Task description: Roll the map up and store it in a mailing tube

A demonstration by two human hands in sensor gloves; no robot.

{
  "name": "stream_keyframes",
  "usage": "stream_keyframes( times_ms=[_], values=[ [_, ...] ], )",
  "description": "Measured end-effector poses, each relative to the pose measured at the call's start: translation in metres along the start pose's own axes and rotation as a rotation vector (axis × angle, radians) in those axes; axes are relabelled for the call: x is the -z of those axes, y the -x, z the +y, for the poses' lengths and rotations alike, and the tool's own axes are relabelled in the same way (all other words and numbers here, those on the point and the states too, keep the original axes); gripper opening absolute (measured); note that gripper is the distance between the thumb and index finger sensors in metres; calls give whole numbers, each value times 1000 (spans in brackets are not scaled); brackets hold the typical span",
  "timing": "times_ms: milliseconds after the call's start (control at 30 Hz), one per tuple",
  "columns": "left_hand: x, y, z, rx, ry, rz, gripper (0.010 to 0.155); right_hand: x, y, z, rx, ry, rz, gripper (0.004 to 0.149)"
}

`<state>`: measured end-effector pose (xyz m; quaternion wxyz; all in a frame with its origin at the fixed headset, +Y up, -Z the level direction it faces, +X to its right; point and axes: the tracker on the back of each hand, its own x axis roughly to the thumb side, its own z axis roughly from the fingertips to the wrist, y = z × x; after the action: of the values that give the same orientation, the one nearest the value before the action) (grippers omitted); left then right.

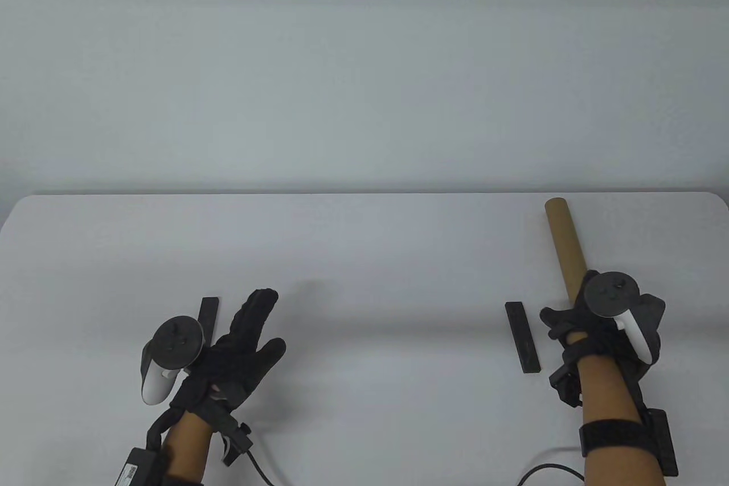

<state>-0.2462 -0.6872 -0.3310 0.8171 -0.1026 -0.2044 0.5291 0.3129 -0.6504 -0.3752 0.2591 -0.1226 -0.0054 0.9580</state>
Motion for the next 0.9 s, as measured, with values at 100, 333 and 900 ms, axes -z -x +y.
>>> stream_keyframes(
  times_ms=[100, 333, 900],
  values=[
    [0, -1, -2, 3, 5, -5, 90, -25, -47, -6, 50, 44, -226, 100],
    [2, -3, -8, 11, 16, -20, 90, -91, -118, 9, 165, 78, -653, 98],
    [3, -2, -14, -4, 89, -53, 93, -102, -109, 82, 311, -55, -906, 103]
  ],
)
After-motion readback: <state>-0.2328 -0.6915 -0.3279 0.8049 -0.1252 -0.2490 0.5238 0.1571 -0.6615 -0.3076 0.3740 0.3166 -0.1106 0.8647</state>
